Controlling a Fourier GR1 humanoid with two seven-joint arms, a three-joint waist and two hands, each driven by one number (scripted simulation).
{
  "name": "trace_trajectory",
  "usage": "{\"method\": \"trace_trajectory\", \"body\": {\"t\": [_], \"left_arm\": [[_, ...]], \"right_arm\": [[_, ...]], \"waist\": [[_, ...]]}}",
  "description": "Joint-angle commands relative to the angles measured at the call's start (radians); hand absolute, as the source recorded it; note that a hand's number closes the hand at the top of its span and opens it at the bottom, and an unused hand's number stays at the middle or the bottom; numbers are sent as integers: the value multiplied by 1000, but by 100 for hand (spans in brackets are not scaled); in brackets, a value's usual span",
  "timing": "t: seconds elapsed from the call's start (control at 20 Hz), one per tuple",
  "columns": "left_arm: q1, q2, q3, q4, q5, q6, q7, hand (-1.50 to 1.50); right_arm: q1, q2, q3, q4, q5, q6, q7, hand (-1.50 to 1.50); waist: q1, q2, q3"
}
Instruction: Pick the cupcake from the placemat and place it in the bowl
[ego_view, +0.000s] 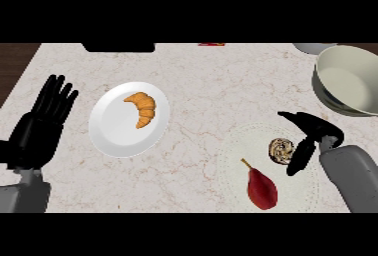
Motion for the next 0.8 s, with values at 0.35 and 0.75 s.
{"method": "trace_trajectory", "body": {"t": [0.35,0.75], "left_arm": [[-6,-47,1,-22,-47,0,15,0],[-7,-16,49,-40,-18,-12,54,0]], "right_arm": [[-48,73,-32,175,153,5,-102,-150],[-37,66,74,217,292,-52,-258,150]], "waist": [[0,0,0],[3,0,0]]}}
